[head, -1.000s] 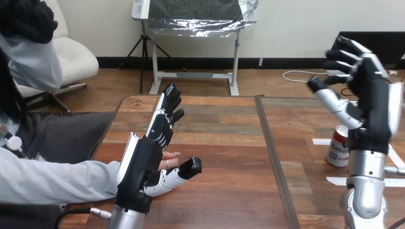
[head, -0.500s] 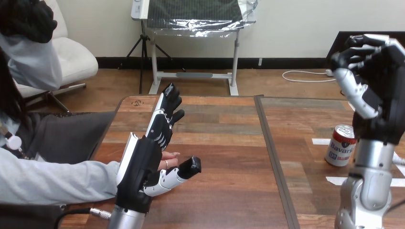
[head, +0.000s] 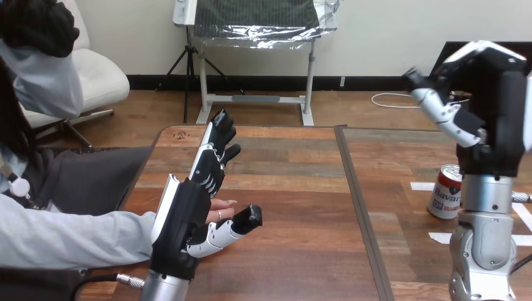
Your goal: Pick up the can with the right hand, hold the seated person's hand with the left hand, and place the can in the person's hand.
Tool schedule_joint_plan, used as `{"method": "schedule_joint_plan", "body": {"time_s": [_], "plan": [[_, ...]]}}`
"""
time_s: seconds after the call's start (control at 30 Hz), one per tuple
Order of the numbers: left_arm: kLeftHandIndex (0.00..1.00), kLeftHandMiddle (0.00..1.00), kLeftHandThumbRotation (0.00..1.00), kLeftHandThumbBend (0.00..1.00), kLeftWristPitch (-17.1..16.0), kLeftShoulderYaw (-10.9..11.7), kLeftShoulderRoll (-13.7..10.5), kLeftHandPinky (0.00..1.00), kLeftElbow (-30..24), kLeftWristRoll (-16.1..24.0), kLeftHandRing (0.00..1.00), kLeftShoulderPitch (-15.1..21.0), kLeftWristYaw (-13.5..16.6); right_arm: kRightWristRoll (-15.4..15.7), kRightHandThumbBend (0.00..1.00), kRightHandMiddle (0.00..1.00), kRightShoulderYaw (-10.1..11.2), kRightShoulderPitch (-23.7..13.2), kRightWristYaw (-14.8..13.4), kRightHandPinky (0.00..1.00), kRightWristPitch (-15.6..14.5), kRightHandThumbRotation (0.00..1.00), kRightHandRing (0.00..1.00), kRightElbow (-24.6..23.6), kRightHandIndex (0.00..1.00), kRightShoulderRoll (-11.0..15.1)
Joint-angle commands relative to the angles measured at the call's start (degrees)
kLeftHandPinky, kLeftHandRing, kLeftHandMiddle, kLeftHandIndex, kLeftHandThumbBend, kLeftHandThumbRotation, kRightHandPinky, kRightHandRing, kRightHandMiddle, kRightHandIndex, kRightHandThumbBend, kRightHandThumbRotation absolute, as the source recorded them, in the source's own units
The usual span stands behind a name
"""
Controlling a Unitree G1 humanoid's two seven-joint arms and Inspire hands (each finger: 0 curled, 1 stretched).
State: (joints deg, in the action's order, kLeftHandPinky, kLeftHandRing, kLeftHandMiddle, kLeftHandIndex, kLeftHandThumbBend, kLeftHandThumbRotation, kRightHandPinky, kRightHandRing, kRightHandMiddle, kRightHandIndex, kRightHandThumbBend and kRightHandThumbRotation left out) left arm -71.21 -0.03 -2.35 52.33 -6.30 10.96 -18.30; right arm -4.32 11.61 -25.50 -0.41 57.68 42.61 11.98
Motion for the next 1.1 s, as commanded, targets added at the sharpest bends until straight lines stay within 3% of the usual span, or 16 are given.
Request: {"method": "schedule_joint_plan", "body": {"time_s": [0.0,0.07,0.13,0.33,0.4,0.67,1.07], "plan": [[1.0,1.0,0.65,1.0,-0.39,0.64,0.19,0.92,0.18,0.17,0.98,3.0,0.53,3.39,0.94,0.38,0.47,-1.09,-1.1,0.32,-0.69,0.33,0.36,-0.81,0.39,2.71],[1.0,1.0,0.65,1.0,-0.52,0.68,0.21,0.92,0.25,0.15,0.98,3.07,0.4,7.73,0.97,0.5,0.79,-0.96,-4.04,0.47,-1.07,0.36,0.5,-0.68,0.5,3.61],[1.0,1.0,0.65,1.0,-0.48,0.7,0.25,0.92,0.27,-0.06,0.98,3.1,0.14,10.75,0.98,0.55,0.92,-0.9,-6.05,0.54,-1.25,0.38,0.57,-0.47,0.55,4.31],[1.0,1.0,0.65,1.0,-0.41,0.8,0.39,0.92,0.18,-0.2,0.98,3.14,-0.11,15.51,1.0,0.7,0.94,-0.78,-10.27,0.74,-2.58,0.42,0.74,-0.02,0.71,5.33],[1.0,1.0,0.65,1.0,-0.45,0.85,0.39,0.92,0.15,-0.08,0.98,3.14,-0.06,16.16,1.0,0.75,0.95,-0.8,-11.28,0.8,-3.01,0.44,0.79,0.11,0.76,5.38],[1.0,1.0,0.65,1.0,-0.27,0.88,0.41,0.93,-0.16,-0.25,0.98,3.08,-0.21,17.19,1.0,0.85,0.8,-0.9,-14.37,0.89,-5.02,0.46,0.88,0.57,0.87,5.72],[1.0,1.0,0.65,1.0,-0.43,0.97,0.41,0.92,-0.24,-0.02,0.98,2.84,-0.04,16.76,1.0,0.89,0.78,-1.89,-16.76,0.96,-6.18,0.46,0.92,3.04,0.93,6.85]]}}
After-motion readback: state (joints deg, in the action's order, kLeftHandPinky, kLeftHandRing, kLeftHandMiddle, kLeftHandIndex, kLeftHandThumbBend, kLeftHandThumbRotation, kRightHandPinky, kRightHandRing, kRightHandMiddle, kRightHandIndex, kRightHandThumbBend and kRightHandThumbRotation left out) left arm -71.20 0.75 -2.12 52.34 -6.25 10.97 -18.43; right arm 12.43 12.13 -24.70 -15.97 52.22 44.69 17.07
